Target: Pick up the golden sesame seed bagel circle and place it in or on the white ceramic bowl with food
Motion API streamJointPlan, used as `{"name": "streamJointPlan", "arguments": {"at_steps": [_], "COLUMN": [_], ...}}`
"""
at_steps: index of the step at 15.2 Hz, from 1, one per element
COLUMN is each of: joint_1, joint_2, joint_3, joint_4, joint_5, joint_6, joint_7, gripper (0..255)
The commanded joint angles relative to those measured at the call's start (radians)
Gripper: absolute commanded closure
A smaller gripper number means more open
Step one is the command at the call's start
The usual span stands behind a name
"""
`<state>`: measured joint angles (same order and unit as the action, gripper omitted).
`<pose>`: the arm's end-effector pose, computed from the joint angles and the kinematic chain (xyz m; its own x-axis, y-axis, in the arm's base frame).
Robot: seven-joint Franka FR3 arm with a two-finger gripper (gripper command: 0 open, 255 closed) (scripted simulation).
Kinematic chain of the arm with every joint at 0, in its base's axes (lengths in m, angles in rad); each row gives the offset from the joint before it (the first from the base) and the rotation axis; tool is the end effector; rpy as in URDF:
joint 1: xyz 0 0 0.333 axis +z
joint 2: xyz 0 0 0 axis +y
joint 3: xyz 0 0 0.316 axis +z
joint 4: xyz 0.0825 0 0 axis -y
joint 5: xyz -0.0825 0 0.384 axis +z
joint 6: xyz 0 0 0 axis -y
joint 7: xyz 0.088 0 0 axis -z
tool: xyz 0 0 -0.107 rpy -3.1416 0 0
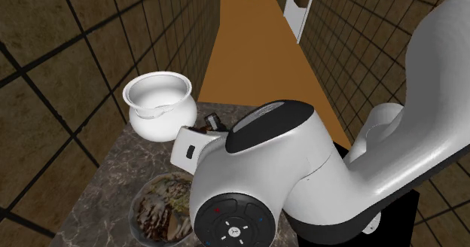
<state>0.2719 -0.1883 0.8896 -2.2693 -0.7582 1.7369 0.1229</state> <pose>0.2349 0.4013 0.4114 0.4048 0.8384 -0.3650 0.6883 -0.0167 0.7252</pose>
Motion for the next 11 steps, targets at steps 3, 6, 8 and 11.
{"name": "streamJointPlan", "arguments": {"at_steps": [3,6,8,11], "joint_1": [0.0,0.009,0.054,0.169], "joint_2": [0.03,0.203,0.33,0.502], "joint_3": [0.022,0.101,0.127,0.115], "joint_4": [0.059,0.199,0.298,0.455], "joint_5": [-0.004,-0.079,-0.14,-0.224], "joint_6": [-0.051,-0.187,-0.288,-0.424], "joint_7": [-0.005,0.072,0.12,0.167], "gripper": [255,255,255,255]}}
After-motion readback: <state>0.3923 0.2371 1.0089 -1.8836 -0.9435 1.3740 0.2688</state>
